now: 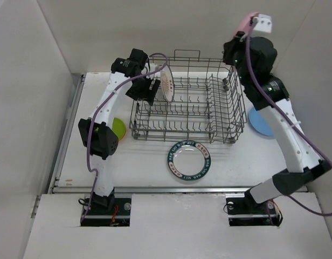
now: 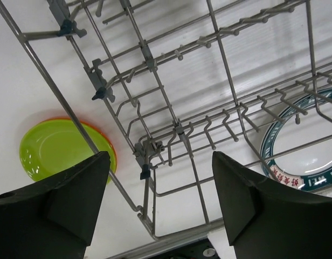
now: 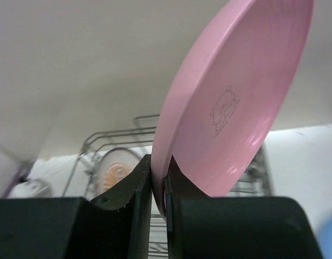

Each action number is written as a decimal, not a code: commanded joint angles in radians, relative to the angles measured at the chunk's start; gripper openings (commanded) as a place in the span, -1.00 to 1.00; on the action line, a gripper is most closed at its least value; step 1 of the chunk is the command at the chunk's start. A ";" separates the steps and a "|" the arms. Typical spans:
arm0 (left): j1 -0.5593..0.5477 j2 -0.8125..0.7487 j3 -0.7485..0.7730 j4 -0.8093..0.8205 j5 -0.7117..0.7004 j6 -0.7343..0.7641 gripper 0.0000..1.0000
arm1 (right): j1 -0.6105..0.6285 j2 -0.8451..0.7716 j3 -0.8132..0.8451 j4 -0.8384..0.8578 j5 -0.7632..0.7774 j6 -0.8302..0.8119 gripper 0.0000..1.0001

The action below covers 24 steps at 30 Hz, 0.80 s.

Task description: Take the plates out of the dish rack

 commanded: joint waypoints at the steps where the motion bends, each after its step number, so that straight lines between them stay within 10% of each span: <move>1: -0.021 -0.073 0.026 0.048 -0.011 -0.019 0.48 | -0.059 -0.090 -0.057 -0.039 0.247 0.010 -1.00; 8: -0.116 -0.070 0.026 0.183 -0.123 -0.029 0.81 | -0.216 -0.172 -0.281 -0.215 0.416 0.021 -1.00; 13: -0.147 -0.010 0.061 0.276 -0.262 -0.080 0.85 | -0.374 -0.133 -0.370 -0.249 0.230 0.068 -1.00; 24: -0.156 0.127 0.123 0.324 -0.379 -0.105 0.85 | -0.529 0.242 -0.300 -0.303 0.179 0.110 -1.00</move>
